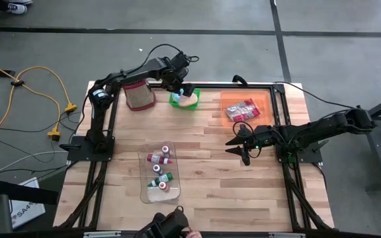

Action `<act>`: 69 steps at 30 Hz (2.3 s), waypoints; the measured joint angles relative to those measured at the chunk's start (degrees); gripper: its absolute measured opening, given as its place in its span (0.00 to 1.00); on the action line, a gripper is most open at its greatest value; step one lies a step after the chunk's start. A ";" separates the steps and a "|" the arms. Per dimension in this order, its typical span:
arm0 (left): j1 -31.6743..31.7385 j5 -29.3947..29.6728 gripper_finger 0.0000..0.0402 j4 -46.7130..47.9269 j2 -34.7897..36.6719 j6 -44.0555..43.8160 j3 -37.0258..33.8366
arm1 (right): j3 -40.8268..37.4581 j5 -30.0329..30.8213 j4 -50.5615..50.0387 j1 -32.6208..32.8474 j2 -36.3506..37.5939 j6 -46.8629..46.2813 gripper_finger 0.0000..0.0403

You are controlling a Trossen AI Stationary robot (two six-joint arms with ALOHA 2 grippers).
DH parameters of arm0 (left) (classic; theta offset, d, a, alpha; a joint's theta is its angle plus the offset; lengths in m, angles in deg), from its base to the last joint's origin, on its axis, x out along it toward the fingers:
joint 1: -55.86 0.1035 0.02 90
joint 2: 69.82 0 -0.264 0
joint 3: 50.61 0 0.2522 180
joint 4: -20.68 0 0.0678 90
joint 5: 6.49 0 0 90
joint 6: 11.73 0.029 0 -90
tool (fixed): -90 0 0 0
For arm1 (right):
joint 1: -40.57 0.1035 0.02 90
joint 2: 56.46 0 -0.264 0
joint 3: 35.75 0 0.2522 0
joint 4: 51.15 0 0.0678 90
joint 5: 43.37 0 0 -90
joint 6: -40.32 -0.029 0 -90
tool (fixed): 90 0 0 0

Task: Pick & Place Food Item
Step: Put the white donut into the green basket, then return to Home Position

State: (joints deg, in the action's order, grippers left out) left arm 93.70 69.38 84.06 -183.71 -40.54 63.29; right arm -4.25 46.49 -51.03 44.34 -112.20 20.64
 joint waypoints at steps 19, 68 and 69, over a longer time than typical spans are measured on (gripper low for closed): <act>0.41 -0.06 0.73 -0.24 0.00 1.31 0.00 | 0.00 0.00 0.00 -0.02 0.00 0.00 0.35; -8.49 7.32 0.73 2.46 11.32 23.50 -0.02 | 0.00 0.00 -0.05 0.00 -0.01 0.00 0.35; -9.07 8.25 0.73 3.29 11.88 23.53 -0.02 | -0.02 0.02 -0.09 -0.02 0.01 0.00 0.35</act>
State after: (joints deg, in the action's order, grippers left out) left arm 84.63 77.64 87.36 -171.83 -17.01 63.26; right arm -4.28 46.51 -51.11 44.32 -112.18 20.64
